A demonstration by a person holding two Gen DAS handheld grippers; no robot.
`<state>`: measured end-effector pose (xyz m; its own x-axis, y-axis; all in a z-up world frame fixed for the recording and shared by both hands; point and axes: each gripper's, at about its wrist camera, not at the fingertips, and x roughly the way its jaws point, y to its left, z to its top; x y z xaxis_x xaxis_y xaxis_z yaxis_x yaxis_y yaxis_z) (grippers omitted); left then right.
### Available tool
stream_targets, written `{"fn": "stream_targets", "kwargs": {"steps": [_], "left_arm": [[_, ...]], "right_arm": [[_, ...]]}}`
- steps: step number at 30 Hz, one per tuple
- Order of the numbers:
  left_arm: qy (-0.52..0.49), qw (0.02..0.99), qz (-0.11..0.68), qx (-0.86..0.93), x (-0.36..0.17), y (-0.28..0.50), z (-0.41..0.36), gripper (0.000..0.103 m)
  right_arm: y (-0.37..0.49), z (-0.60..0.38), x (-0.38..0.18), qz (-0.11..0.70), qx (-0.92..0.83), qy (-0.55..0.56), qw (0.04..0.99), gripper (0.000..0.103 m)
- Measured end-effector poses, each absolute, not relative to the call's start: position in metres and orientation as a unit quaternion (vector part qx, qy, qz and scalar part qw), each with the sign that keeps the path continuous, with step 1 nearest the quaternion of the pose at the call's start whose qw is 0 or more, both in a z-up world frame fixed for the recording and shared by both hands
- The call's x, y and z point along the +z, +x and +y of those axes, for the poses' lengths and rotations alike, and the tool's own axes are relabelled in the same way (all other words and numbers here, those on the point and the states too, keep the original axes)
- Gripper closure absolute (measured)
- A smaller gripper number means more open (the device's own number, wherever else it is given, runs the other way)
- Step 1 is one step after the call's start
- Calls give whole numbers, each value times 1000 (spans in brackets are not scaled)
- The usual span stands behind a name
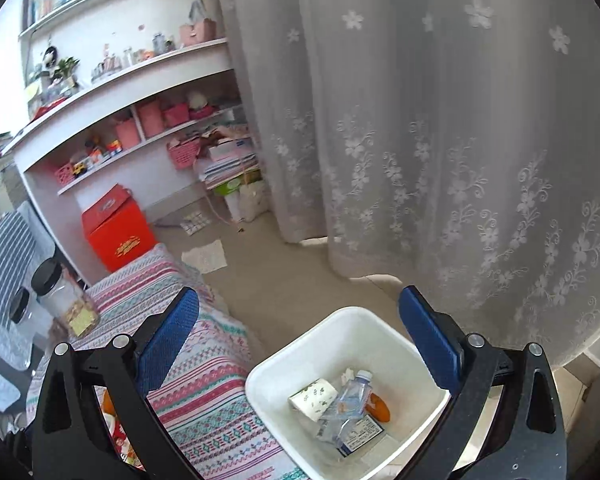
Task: Collect trash
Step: 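Grasp the blue-and-white paper box with the left gripper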
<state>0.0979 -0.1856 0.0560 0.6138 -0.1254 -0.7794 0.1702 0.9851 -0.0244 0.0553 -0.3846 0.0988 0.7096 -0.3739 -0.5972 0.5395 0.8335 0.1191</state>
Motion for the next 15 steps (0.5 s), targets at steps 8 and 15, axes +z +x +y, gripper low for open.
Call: {"fn": "stream_targets", "kwargs": {"steps": [8,15], "left_arm": [[26,867,496,-24,35,93,-85,22],[76,825,560,-21,-2,69,-43,22]], "right_arm": [[83,-331,90,333,-168,128,919,7],[98,-300,81,353,-146,104,918,7]]}}
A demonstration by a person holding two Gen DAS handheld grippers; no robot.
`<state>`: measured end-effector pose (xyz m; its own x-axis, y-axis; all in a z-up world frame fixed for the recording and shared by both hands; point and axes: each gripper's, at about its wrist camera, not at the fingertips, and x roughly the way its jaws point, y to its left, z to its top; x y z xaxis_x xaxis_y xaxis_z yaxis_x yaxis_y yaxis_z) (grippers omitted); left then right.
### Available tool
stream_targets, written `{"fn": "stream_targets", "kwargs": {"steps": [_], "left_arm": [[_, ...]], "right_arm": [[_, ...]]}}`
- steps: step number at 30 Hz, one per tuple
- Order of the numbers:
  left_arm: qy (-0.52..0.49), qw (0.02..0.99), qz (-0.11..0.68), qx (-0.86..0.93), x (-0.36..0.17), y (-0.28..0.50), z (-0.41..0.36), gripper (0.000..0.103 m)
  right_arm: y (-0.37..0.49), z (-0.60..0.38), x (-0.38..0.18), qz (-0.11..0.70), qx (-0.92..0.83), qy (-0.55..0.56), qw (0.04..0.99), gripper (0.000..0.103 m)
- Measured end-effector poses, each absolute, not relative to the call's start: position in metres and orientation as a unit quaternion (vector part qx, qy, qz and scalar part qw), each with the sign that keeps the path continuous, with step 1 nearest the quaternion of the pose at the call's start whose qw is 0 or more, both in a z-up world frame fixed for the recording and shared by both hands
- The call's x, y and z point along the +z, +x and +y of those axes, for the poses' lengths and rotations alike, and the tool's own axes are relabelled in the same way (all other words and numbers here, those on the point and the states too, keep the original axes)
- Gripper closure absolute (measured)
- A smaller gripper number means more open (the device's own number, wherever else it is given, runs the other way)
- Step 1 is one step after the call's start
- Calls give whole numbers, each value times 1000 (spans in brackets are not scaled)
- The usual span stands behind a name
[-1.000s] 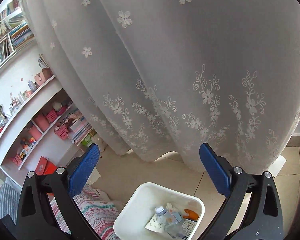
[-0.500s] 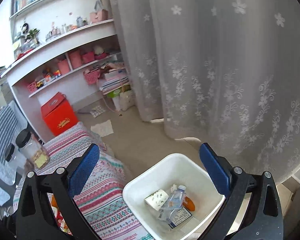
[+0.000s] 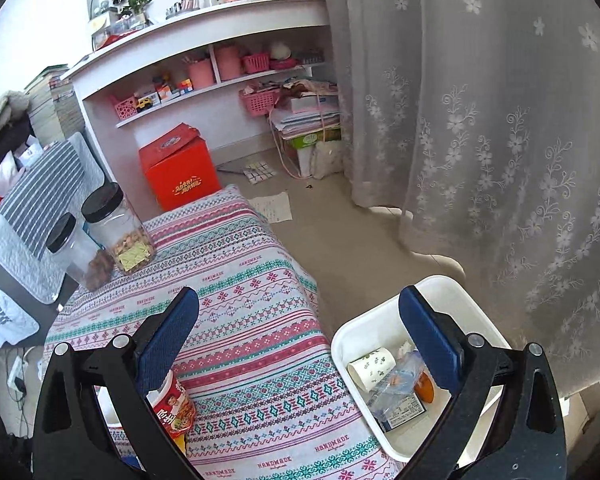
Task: Collect trash
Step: 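Grasp the blue-and-white paper box with the left gripper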
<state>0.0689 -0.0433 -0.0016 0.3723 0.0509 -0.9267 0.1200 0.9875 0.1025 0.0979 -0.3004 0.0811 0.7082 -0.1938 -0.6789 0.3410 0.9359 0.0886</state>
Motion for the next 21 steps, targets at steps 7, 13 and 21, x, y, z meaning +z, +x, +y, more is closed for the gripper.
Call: {"fn": "stream_targets", "kwargs": {"steps": [7,13,21], "left_arm": [[76,818,564,-84,-20,46,-46,22],[325,757,514,-239,-32,19,-95,22],[392,691,532,-293,-66,43,-88,22]], "right_arm": [[107,-283,74,368,-125,87,917,7],[110,-287,68,379,-136,72,912,7],[120,-287,59,394,-142,69,905,7]]}}
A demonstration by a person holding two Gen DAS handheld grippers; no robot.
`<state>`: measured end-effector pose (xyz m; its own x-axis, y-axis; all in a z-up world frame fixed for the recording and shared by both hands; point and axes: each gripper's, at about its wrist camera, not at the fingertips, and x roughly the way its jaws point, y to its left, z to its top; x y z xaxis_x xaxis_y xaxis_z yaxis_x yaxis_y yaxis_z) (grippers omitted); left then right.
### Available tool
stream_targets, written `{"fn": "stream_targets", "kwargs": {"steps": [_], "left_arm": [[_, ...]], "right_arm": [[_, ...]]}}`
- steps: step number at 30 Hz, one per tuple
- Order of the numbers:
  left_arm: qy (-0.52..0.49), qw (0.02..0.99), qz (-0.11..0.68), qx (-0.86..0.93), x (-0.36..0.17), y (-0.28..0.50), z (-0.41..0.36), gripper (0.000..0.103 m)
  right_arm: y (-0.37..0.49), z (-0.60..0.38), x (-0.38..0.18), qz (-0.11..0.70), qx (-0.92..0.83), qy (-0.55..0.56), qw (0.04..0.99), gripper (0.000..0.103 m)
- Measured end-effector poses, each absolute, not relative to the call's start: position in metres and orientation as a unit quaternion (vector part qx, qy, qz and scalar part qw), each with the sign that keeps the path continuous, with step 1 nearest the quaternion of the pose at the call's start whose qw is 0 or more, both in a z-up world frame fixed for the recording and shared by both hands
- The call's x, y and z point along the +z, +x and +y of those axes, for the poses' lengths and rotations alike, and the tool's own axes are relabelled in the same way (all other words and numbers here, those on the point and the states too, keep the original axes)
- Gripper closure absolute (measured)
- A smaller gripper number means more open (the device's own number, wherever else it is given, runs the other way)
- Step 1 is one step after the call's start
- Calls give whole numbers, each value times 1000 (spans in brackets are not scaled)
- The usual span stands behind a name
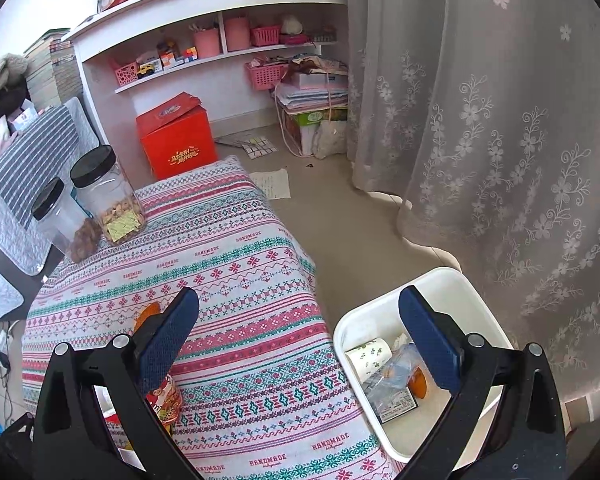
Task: Collect trash
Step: 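Grasp the blue-and-white paper box with the left gripper, then grasp the yellow snack packet with the right gripper while the left holds the blue box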
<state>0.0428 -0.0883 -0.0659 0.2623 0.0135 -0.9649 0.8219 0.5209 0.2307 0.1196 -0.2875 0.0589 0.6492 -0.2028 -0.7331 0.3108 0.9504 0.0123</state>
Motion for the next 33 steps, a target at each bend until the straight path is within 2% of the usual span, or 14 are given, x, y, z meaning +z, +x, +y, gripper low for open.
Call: {"fn": "stream_targets", "kwargs": {"steps": [7,8,11,17,24,29,33], "left_arm": [[386,680,535,-321,-87,46,-92,22],[368,685,539,-325,-86,47,-90,35],[332,702,541,-323,-77,44,-81,43],[249,768,517,-286,-24,28,-41,44],[36,868,466,-167,43,46,41,44],[-93,880,451,-114,50,56,76,44],[-108,874,466,-85,37,62,86,44]], "right_arm": [[131,-270,53,408,-97,63,906,7],[132,-266,54,406,-90,58,908,7],[130,-255,59,392,-60,39,917,7],[123,-231,63,371,1,-22,929,7],[83,-161,66,286,136,-201,927,7],[67,-118,50,318,216,-240,892,8],[73,-116,23,440,182,-163,864,9]]}}
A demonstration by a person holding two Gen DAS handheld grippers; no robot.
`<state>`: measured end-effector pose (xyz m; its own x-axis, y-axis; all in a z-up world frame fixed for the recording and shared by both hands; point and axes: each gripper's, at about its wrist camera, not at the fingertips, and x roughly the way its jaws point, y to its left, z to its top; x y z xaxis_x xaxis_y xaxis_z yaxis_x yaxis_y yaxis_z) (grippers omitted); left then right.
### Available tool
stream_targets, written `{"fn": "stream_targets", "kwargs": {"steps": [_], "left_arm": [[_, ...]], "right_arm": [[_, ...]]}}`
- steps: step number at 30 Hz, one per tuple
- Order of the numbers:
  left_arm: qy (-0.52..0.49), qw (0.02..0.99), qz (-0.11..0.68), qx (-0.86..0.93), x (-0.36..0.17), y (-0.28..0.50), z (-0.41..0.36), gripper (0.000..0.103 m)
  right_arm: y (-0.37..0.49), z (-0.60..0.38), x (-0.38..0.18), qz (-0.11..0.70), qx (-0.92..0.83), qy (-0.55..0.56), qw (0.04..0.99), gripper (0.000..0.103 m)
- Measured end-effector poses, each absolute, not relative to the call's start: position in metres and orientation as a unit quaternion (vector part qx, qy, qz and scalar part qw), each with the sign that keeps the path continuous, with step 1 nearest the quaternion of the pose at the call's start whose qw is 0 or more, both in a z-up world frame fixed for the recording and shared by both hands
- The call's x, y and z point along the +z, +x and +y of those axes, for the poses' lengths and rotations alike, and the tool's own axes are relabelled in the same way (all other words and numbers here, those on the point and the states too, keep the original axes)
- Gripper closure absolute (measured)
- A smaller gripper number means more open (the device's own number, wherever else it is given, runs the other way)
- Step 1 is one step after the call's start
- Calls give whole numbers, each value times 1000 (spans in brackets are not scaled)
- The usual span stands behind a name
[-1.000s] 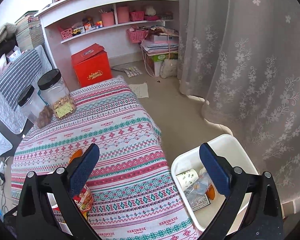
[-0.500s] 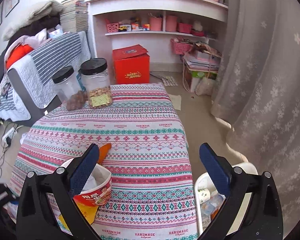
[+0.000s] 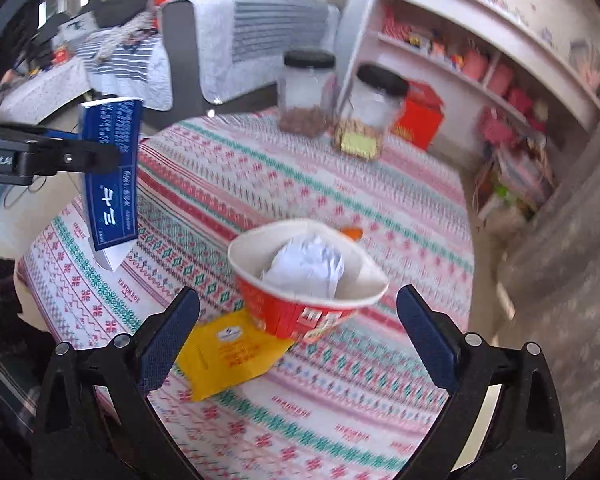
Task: Collect trash
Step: 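Grasp the yellow snack packet with the right gripper while the left holds the blue box, then carry the yellow packet into the white bin and open the right gripper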
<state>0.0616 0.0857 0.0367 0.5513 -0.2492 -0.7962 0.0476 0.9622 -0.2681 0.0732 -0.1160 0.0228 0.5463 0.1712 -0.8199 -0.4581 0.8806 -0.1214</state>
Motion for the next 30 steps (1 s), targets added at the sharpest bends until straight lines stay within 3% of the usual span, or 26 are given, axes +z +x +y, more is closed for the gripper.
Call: {"fn": "stream_targets", "kwargs": {"steps": [6,16,18,21,22,25,26,30], "left_arm": [[-146,881,446,-68,50,66,103,44],[-180,885,425,-57,60,55,140,44],[-190,885,422,-56,61,52,146,44],[-201,886,414,-58,64,48,153,44],[-203,886,413,-60,64,47,155,44],[-206,886,411,-60,64,45,159,44],[-207,885,412,-60,63,44,159,44],[-210,884,414,-56,61,43,161,44]], "right_arm": [[75,-150,-57,586,35,122,800,9],[65,-100,-95,569,-92,88,812,10],[63,-103,-103,570,-97,97,811,16],[55,-104,-100,546,-101,76,828,37],[53,-105,-98,543,-96,78,831,50],[48,-108,-92,546,-77,87,830,60],[45,-108,-91,546,-71,88,830,72],[27,-111,-82,547,-48,88,831,82]]}}
